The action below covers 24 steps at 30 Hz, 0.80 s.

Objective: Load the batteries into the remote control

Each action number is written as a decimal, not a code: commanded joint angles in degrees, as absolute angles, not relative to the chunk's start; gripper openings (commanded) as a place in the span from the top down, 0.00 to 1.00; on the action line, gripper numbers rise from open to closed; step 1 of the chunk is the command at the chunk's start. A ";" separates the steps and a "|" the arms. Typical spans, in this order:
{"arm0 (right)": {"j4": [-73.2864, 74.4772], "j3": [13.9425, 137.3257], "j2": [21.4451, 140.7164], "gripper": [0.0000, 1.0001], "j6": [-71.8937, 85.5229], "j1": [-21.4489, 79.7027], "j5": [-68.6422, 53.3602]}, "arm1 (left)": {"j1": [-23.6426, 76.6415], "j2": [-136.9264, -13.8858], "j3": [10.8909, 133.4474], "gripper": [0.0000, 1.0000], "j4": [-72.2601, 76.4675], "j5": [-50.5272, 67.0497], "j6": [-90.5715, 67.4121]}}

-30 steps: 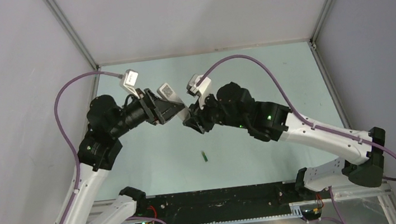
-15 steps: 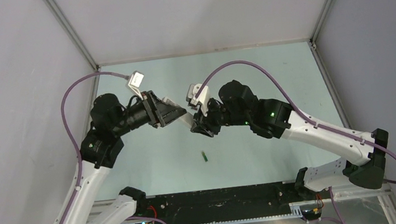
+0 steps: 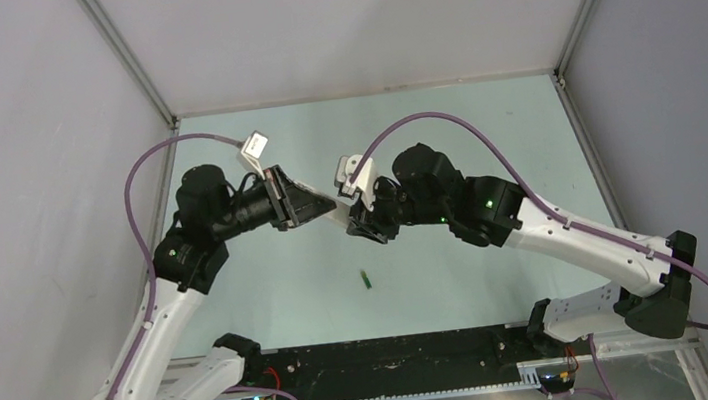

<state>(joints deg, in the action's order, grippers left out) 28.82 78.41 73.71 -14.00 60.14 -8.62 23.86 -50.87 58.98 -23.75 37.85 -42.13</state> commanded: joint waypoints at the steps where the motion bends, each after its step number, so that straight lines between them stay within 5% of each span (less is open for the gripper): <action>1: 25.63 78.64 71.33 1.00 -14.54 60.08 -9.99 | 24.05 -50.90 59.00 0.85 -23.02 39.27 -42.01; 5: 24.88 78.64 71.07 1.00 -13.75 59.93 -9.60 | 24.03 -50.95 59.42 0.99 -23.08 39.10 -42.32; 7: 24.38 78.31 70.82 0.90 -13.00 59.94 -8.29 | 24.06 -50.92 59.80 1.00 -23.11 38.77 -42.84; 10: 20.30 76.17 68.49 0.43 -9.16 59.66 -5.87 | 24.05 -51.24 60.83 1.00 -23.11 37.89 -44.07; 13: 12.34 70.90 64.45 0.20 -1.84 57.31 -6.13 | 23.99 -51.87 63.00 1.00 -23.01 36.86 -46.11; 19: 3.69 64.52 55.95 0.02 17.83 49.07 -9.12 | 23.99 -52.87 66.89 1.00 -23.02 34.47 -48.05; 24: 2.33 61.45 53.78 0.01 40.91 44.24 -6.85 | 24.00 -53.08 68.88 1.00 -22.80 32.32 -48.97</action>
<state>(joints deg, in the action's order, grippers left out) 8.10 63.70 54.89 17.21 46.72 -7.99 23.88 -53.23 65.65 -24.60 34.50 -47.09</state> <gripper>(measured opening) 0.992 0.291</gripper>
